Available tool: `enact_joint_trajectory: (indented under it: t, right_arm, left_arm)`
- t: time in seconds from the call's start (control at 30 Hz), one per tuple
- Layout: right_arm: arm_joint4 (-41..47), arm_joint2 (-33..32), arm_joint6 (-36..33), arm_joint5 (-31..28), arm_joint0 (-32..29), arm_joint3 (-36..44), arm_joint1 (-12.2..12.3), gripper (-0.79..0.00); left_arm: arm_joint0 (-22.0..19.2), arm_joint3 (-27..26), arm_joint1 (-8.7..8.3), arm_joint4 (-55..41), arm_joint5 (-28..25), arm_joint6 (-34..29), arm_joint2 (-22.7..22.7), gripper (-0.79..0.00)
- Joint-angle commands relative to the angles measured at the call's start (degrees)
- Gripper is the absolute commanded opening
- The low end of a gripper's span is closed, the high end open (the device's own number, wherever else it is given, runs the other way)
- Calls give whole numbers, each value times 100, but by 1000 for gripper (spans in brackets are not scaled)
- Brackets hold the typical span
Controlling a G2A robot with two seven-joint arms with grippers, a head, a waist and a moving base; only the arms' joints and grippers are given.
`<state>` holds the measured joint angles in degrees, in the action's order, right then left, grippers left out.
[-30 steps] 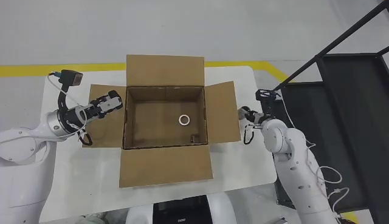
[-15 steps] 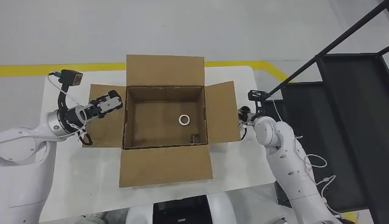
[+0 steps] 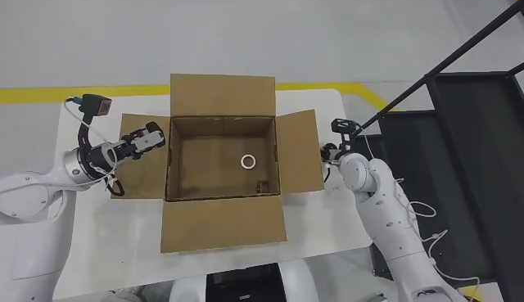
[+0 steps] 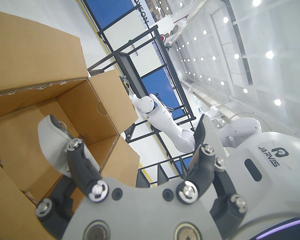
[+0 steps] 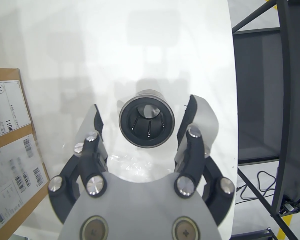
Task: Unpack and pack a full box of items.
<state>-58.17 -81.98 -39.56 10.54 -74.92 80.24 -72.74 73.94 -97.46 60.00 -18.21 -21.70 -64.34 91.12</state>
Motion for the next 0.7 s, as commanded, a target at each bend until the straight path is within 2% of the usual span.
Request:
enact_joint_trajectory:
  t: [0.0, 0.23, 0.33, 0.67]
  right_arm:
    - [13, 19, 9, -10, 29, -37, -3, -785]
    - [-18, 39, 45, -29, 85, -111, 3, -785]
    - [-193, 7, 5, 6, 14, 122, 26, -785]
    - [-816, -651, -260, 271, -984, 2462, 159, -785]
  left_arm:
    - [0, 0, 0, 0, 0, 0, 0, 0]
    - [0, 0, 0, 0, 0, 0, 0, 0]
    - [0, 0, 0, 0, 0, 0, 0, 0]
    - [0, 0, 0, 0, 0, 0, 0, 0]
